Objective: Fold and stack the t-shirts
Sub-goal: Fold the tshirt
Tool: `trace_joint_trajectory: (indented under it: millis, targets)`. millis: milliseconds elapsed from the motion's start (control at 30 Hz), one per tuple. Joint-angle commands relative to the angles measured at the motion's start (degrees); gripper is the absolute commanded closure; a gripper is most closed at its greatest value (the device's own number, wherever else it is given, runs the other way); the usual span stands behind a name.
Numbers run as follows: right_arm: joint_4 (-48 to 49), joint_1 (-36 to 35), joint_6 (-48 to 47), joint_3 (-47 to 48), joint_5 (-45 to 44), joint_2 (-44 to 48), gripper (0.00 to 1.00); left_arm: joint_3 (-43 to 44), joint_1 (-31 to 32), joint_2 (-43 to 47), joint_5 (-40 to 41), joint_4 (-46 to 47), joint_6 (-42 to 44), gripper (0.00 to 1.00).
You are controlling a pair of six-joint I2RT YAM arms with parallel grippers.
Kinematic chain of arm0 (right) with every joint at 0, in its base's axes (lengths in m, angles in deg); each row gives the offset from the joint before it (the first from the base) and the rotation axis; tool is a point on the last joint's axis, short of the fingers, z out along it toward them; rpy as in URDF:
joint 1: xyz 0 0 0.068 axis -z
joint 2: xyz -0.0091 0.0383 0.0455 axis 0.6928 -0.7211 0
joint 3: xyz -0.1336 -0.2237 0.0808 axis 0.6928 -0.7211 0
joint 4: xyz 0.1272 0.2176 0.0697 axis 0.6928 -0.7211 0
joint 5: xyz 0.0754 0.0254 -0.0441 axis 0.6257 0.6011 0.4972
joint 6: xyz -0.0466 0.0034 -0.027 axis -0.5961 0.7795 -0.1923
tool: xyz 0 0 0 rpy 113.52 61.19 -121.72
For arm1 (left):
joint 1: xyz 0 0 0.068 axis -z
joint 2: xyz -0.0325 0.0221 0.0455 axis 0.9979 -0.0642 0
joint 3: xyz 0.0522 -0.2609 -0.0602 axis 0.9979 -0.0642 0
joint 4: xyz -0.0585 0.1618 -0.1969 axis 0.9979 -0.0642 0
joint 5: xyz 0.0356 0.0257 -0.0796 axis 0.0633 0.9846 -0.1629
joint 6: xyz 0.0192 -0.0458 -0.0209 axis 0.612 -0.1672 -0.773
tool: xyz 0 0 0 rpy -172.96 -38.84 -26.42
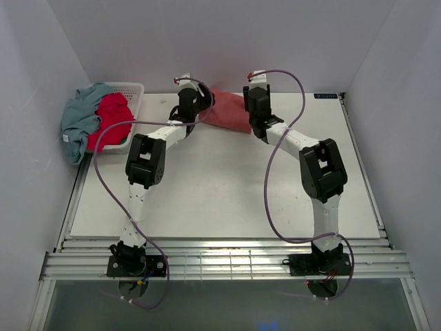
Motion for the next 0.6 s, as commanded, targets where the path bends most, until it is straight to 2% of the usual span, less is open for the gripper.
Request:
trace_joint_trajectory:
  millis: [0, 33, 67, 100, 267, 333, 567]
  targets:
    - [0.44, -0.34, 4.93, 0.4, 11.69, 4.38, 0.49, -1.86, 1.3, 4.84, -7.43, 2.76, -2.24, 0.21]
    - [-0.27, -0.16, 6.95, 0.49, 14.07, 4.56, 0.76, -1.6, 1.47, 4.4, -7.7, 2.77, -2.24, 0.25]
    - [-0.63, -0.16, 8.1, 0.75, 19.23, 4.65, 0.86, -1.25, 1.56, 3.44, -7.96, 2.77, -2.5, 0.3]
    - [-1.93, -0.07, 9.07, 1.37, 21.72, 4.3, 0.9, -0.72, 1.56, 2.91, -8.14, 2.77, -2.67, 0.32]
    - [-5.9, 0.54, 15.14, 7.6, 35.97, 1.75, 0.92, 4.46, 1.56, -2.27, -10.07, 2.68, -2.5, 0.34]
    - [-8.27, 0.63, 16.63, 9.36, 37.9, 0.7, 0.92, 6.22, 1.56, -3.86, -10.42, 2.59, -2.5, 0.35]
    - [-10.03, 0.63, 17.08, 5.42, 40.29, 2.1, 0.92, 10.78, 1.83, -8.6, -14.28, 2.77, -5.4, 0.42]
